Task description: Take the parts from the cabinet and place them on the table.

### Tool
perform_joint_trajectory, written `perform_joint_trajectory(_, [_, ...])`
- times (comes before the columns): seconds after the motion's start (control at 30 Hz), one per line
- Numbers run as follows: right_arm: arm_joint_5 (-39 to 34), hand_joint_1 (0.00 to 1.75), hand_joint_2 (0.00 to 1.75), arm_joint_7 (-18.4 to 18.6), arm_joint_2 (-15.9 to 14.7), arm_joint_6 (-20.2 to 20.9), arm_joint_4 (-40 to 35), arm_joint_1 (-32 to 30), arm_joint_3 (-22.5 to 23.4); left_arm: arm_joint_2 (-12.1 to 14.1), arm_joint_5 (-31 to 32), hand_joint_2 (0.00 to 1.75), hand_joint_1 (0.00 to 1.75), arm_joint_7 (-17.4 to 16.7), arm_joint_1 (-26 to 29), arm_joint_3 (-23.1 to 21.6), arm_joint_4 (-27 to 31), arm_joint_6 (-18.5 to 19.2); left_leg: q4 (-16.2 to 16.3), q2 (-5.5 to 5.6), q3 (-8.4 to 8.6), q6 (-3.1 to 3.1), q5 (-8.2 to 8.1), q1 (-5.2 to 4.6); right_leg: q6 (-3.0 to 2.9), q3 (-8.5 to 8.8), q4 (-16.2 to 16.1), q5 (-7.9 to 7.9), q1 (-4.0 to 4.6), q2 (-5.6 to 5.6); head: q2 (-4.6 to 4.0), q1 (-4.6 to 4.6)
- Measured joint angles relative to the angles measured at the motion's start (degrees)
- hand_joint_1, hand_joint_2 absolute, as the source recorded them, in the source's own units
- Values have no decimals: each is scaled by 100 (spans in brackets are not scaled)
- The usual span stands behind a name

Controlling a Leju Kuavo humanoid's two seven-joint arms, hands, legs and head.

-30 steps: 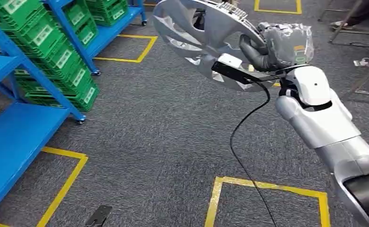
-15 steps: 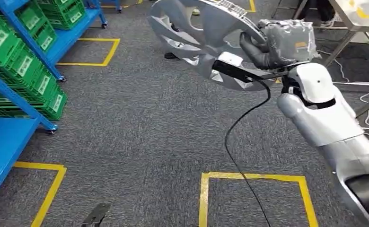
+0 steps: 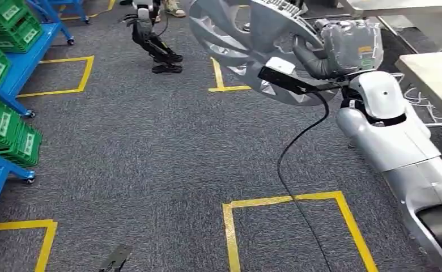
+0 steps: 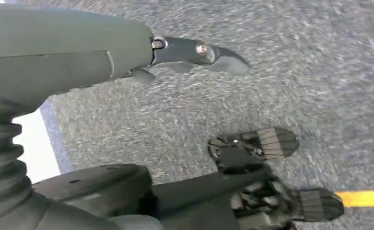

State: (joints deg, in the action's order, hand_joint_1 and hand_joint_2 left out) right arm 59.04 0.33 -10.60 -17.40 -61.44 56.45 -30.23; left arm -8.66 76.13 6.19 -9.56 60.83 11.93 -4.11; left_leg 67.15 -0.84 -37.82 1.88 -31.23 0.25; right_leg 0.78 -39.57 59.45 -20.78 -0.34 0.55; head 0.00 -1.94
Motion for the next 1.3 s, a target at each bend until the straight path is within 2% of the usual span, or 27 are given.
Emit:
perform_joint_trajectory(0.07, [-9, 175, 0, -9, 0, 4, 24, 0, -4, 0, -2, 175, 0, -2, 26, 0, 0, 13, 831, 43, -462, 2, -260, 0, -11, -2, 1, 4, 1, 163, 0, 6])
perform_joint_trajectory(0.1, [-11, 175, 0, -22, 0, 9, 42, -4, -7, 0, -2, 175, 0, 0, 35, 0, 0, 13, 915, 49, -551, -5, -196, 0, -12, -1, 1, 7, 1, 252, 0, 9])
perform_joint_trajectory(0.13, [-13, 175, 0, -35, 0, 11, 50, -5, -7, 0, -2, 175, 0, 0, 34, 0, 0, 15, 760, 55, -517, -18, -16, 1, -8, -1, 2, 10, -1, 328, 0, 9])
perform_joint_trajectory(0.2, [-20, 175, 0, -35, 0, 9, 52, 21, 0, 2, -9, 175, 0, 0, 30, 0, 0, 15, -73, 151, -151, -45, 510, 14, 16, 1, 5, 25, -21, 491, 0, 6])
perform_joint_trajectory(0.23, [-22, 175, 0, -35, 0, 9, 52, 47, 0, 2, -9, 175, 0, 0, 33, 0, 0, 15, -503, 357, 57, -47, 701, 39, 38, -3, 7, 29, -35, 555, 0, 9])
perform_joint_trajectory(0.27, [-24, 175, 0, -35, 0, 9, 52, 81, 4, 0, -9, 175, 0, 0, 42, 0, 0, 15, -753, 667, 172, -56, 698, 83, 83, -52, 52, 30, -4, 636, 0, 7])
perform_joint_trajectory(0.3, [-26, 175, 0, -33, 0, 9, 55, 93, 2, 2, -9, 175, 0, 0, 42, 0, 0, 20, -786, 594, 181, -40, 647, 85, 117, -83, 37, 53, -31, 701, 0, -2])
perform_joint_trajectory(0.4, [-26, 175, 0, -39, -44, 9, 72, 88, 18, 7, -13, 175, 0, 6, 48, 2, 0, 33, -823, 420, 193, -141, 684, 64, 247, -114, -45, 125, -78, 884, 0, 9])
perform_joint_trajectory(0.47, [-31, 175, 0, -39, -61, 9, 77, 97, 20, 11, -13, 175, 0, 20, 43, 2, 0, 35, -850, 272, 211, -221, 703, 51, 260, -302, 319, -151, -9, 255, 0, -53])
perform_joint_trajectory(0.53, [-33, 175, 0, -44, -55, 9, 79, 93, 4, 7, -13, 175, 0, 17, 60, 2, 0, 39, -847, 133, 218, -245, 691, 24, 289, -684, 1219, -580, -22, 34, 0, -48])
perform_joint_trajectory(0.6, [-37, 175, 0, -42, -55, 11, 83, 68, 4, 18, -13, 175, 0, 18, 69, 2, 0, 42, -846, -13, 221, -257, 681, 21, 307, -944, 1816, -770, -23, -9, 0, -55])
perform_joint_trajectory(0.63, [-35, 175, 0, -42, -55, 13, 85, 58, 4, 17, -13, 175, 0, 20, 67, 2, 0, 41, -845, -84, 227, -254, 674, 21, 307, -869, 1698, -664, -23, -13, 0, -63])
perform_joint_trajectory(0.7, [-31, 175, 0, -42, -55, 11, 83, 63, 7, 9, -13, 175, 0, 20, 64, 2, 0, 48, -842, -220, 258, -228, 645, 21, 293, -334, 766, -237, -16, -108, 0, -59])
perform_joint_trajectory(0.73, [-31, 175, 0, -42, -55, 11, 83, 73, 7, 4, -13, 175, 0, 20, 63, 2, 0, 50, -839, -270, 288, -201, 618, 16, 278, -35, 265, -57, -3, -312, 0, -61])
perform_joint_trajectory(0.77, [-28, 175, 0, -42, -55, 11, 83, 86, 4, 4, -13, 175, 0, 20, 66, 2, 0, 50, -834, -325, 289, -160, 591, -34, 284, 118, 79, -146, 99, -493, 0, -61])
perform_joint_trajectory(0.8, [-28, 175, 0, -44, -48, 9, 79, 86, 0, 9, -13, 175, 0, 20, 63, 2, 0, 52, -813, -377, 298, -145, 583, -45, 201, 97, 45, -102, 66, -382, 0, -37])
perform_joint_trajectory(0.9, [-24, 175, 0, -35, -63, 13, 79, 71, 9, 0, -9, 175, 0, 18, 62, 2, 0, 66, -861, -550, 344, -60, 581, -35, 91, 51, 29, -82, 83, -190, 0, -46])
perform_joint_trajectory(0.93, [-17, 175, 0, -26, -61, 15, 70, 60, 7, 0, -7, 175, 0, 17, 58, 2, 0, 66, -843, -494, 336, -20, 515, -19, 48, 92, -17, -56, 37, -129, 0, -35])
perform_joint_trajectory(0.97, [-15, 175, 0, -22, -66, 24, 61, 67, 9, 0, -7, 175, 0, 17, 58, 2, 0, 66, -684, -248, 274, 0, 405, -6, 21, 95, -39, -44, 25, -72, 0, -29])
perform_joint_trajectory(1.0, [-15, 175, 0, -2, -59, 28, 59, 69, 4, -2, -7, 175, 0, 17, 60, 2, 0, 68, -276, -71, 75, 16, 192, -6, -2, 88, -41, -36, 13, -15, -2, 2])
perform_joint_trajectory(1.07, [-15, 175, 0, 2, -50, 42, 59, 43, 0, 0, -7, 175, 0, 17, 82, 2, 0, 70, 675, 29, -424, 33, -171, -6, -16, 84, -42, -39, 10, 135, -2, 22])
perform_joint_trajectory(1.1, [-15, 175, 0, 2, -50, 50, 61, 27, -2, 0, -7, 175, 0, 17, 91, 2, 0, 72, 909, 42, -573, 30, -196, -6, -17, 85, -41, -38, 10, 211, 0, 24])
perform_joint_trajectory(1.13, [-13, 175, 0, 2, -50, 55, 59, 7, -7, 0, -7, 175, 0, 17, 94, 2, 0, 74, 866, 48, -588, 22, -76, -6, -15, 88, -40, -35, 9, 288, 0, 24])
perform_joint_trajectory(1.2, [-13, 175, 0, 2, -50, 55, 59, 2, -7, 2, -7, 175, 0, 17, 85, 2, 0, 74, 203, 93, -303, 5, 403, 4, 3, 92, -29, -27, -10, 443, 0, 22])
perform_joint_trajectory(1.23, [-13, 175, 0, 2, -50, 55, 52, 17, -4, 2, -7, 175, 0, 17, 83, 2, 0, 74, -299, 218, -57, 10, 657, 28, 25, 94, -22, -25, -28, 519, 0, 22])
perform_joint_trajectory(1.27, [-13, 175, 0, 4, -50, 55, 41, 31, -2, 2, -4, 175, 0, 17, 85, 2, 0, 74, -660, 571, 116, 39, 770, 90, 64, 57, -14, -24, -35, 580, 0, 24])
perform_joint_trajectory(1.3, [-13, 175, 0, 11, -48, 57, 44, 60, -2, -15, 2, 175, 0, 17, 86, 2, 0, 74, -876, 652, 179, 28, 676, 129, 96, 0, 54, -23, -16, 658, 0, 19])
